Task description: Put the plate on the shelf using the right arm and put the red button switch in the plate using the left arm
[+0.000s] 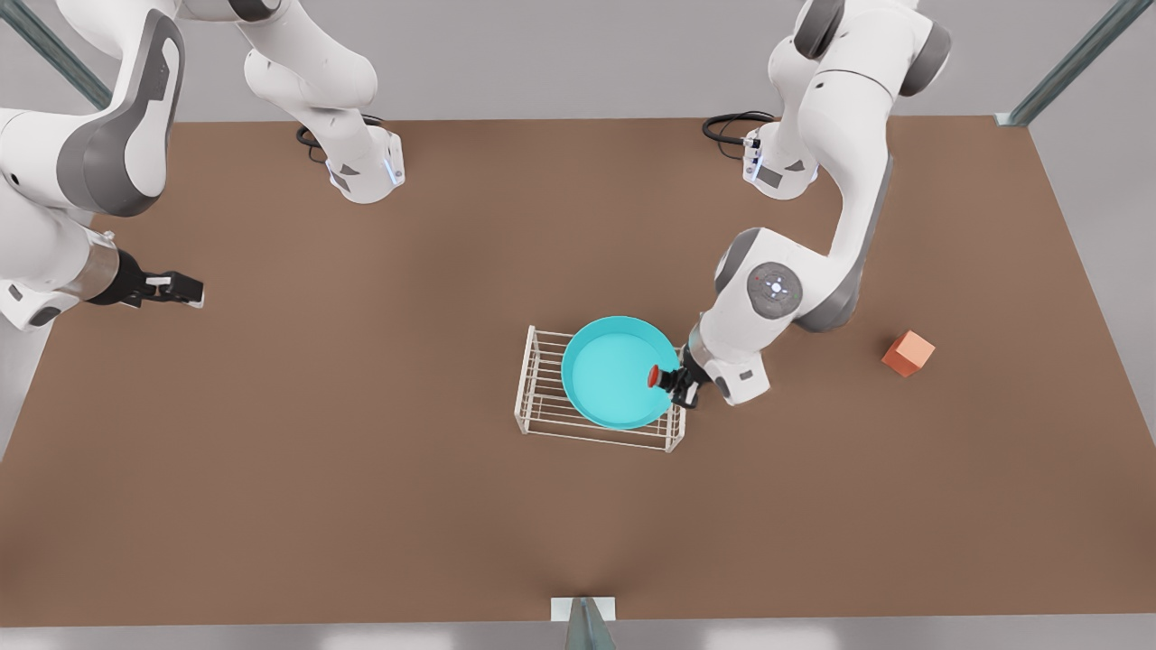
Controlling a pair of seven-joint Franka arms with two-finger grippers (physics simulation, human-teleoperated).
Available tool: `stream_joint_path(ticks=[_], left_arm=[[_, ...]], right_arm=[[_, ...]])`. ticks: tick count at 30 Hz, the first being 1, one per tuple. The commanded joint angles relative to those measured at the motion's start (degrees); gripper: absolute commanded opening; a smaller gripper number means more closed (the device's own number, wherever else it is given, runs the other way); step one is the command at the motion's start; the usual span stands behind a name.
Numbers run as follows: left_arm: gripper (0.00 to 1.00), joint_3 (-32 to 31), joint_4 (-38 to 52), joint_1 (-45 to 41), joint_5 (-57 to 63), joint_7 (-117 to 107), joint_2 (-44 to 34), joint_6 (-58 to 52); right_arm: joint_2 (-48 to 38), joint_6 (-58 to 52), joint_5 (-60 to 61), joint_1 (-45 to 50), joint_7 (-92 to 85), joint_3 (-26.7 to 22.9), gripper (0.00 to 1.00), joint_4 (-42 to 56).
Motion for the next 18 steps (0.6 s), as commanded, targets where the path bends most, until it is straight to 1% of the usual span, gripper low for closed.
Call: stream_joint_path(ticks=[1, 5, 8, 9, 10, 13, 14, 15, 16, 17, 18], left_arm=[[0.37, -1.1, 0.5, -0.3, 2.2, -23.6, 0.5, -1.4], [0.37, -2.9, -2.4, -0.8, 2.1, -24.1, 2.5, 5.8], [0.39, -4.9, -3.5, -1.7, 2.3, -23.8, 2.6, 8.1], [0.5, -4.9, -3.8, -1.9, 2.5, -23.8, 2.7, 8.9], [1.0, -4.9, -3.8, -1.6, 2.4, -23.8, 2.7, 9.3], [1.0, -4.9, -3.8, -0.4, 2.0, -23.8, 2.7, 9.0], [1.0, -4.9, -3.7, 2.3, 2.5, -23.5, 1.5, 7.5], [1.0, -4.8, -2.5, 6.3, 2.5, -10.0, -2.3, -2.0], [1.0, -4.0, 1.6, 9.4, 2.6, 15.9, -5.7, -17.7], [1.0, -3.8, 6.1, 12.6, 2.6, 37.4, -6.7, -26.8], [1.0, -2.7, 7.2, 14.7, 2.5, 51.2, -8.4, -28.8]], right_arm=[[-0.1, -0.4, 0.1, 0.0, -0.8, 0.0, 1.0, 0.0], [0.1, -0.5, 0.2, 0.0, -1.1, -0.1, 1.0, 0.0], [0.3, -0.5, 0.3, -0.1, -1.0, -0.2, 1.0, -0.1], [0.2, -0.5, 0.4, -0.1, -1.0, -0.2, 1.0, -0.3], [0.2, -0.5, 0.4, -0.1, -1.1, -0.2, 1.0, -0.3], [0.3, -0.5, 0.4, -0.1, -1.5, -0.3, 1.0, -0.3], [0.3, -0.5, 0.4, -0.1, -1.6, -0.3, 1.0, -0.3], [0.3, -0.5, 0.4, -0.1, -1.6, -0.3, 1.0, -0.4], [0.3, -0.5, 0.5, -0.1, -1.6, -0.3, 1.0, -0.3], [0.3, -0.5, 0.5, -0.1, -1.6, -0.4, 1.0, -0.3], [0.2, -0.5, 0.5, -0.1, -1.6, -0.5, 1.0, -0.3]])
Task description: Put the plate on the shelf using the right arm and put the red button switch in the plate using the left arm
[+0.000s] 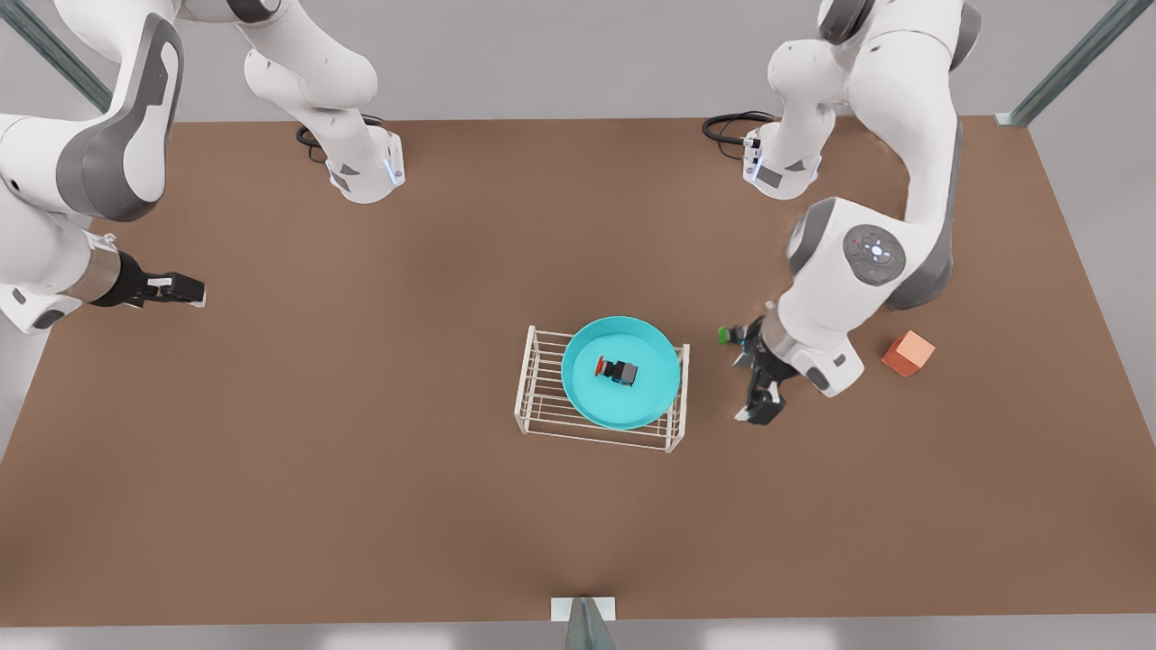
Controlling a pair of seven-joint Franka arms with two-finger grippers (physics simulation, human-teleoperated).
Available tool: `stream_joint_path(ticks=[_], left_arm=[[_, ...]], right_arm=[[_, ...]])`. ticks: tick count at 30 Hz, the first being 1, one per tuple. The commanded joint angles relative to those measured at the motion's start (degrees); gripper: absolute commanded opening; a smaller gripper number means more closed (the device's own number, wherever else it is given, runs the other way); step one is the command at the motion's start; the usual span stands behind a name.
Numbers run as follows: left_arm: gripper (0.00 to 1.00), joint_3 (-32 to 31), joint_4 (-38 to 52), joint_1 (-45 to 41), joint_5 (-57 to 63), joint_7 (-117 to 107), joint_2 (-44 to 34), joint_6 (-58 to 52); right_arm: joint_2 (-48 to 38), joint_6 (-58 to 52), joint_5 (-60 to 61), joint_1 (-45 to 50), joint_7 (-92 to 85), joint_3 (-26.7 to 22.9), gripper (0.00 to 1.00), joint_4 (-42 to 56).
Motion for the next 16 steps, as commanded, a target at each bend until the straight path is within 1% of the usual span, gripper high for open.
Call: stream_joint_path(ticks=[1, 2, 3, 4, 5, 6, 8, 9, 11, 12, 16], left_arm=[[1.0, 2.2, 1.9, 1.9, -0.1, 73.0, -2.9, -21.4], [1.0, 3.2, 1.9, 2.5, 0.2, 91.8, -3.1, -24.9], [1.0, 6.8, 1.9, 2.8, 0.2, 113.6, -3.8, -27.1], [1.0, 7.0, 1.8, 2.8, 4.5, 125.0, -3.9, -26.9], [1.0, 5.2, 1.5, 2.2, 10.5, 128.6, -4.0, -26.8], [1.0, 3.2, 1.5, 2.2, 12.8, 128.9, -4.0, -26.9], [1.0, 3.2, 1.9, 1.8, 8.9, 126.2, -4.6, -27.2], [1.0, 3.3, 1.5, 2.2, 6.4, 118.4, -6.8, -26.6], [1.0, 2.9, 1.8, 2.4, 5.3, 107.8, -7.4, -28.2], [1.0, 2.7, 1.9, 2.0, 5.4, 106.7, -7.6, -30.3], [1.0, -0.1, 1.8, 2.3, 5.3, 103.2, -7.6, -32.4]], right_arm=[[0.0, -0.1, -0.1, 0.0, -1.0, -0.1, 1.0, 0.0], [0.0, 0.0, -0.8, 0.0, -0.6, -0.1, 1.0, 0.1], [0.0, 0.0, -1.3, 0.0, -0.5, 0.0, 1.0, 0.3], [0.0, 0.2, -1.7, 0.0, -0.3, 0.0, 1.0, 0.5], [-0.1, 0.2, -1.7, 0.0, -0.2, 0.0, 1.0, 0.6], [-0.1, 0.2, -1.6, 0.0, -0.2, 0.0, 1.0, 0.6], [-0.3, 0.1, -1.5, 0.0, -0.1, 0.0, 1.0, 0.5], [-0.3, 0.0, -1.6, 0.0, -0.1, 0.0, 1.0, 0.5], [-0.4, -0.1, -1.6, 0.0, -0.2, -0.1, 1.0, 0.5], [-0.4, -0.1, -1.6, 0.0, -0.2, -0.1, 1.0, 0.5], [-0.4, -0.1, -1.6, 0.0, -0.2, -0.1, 1.0, 0.5]])
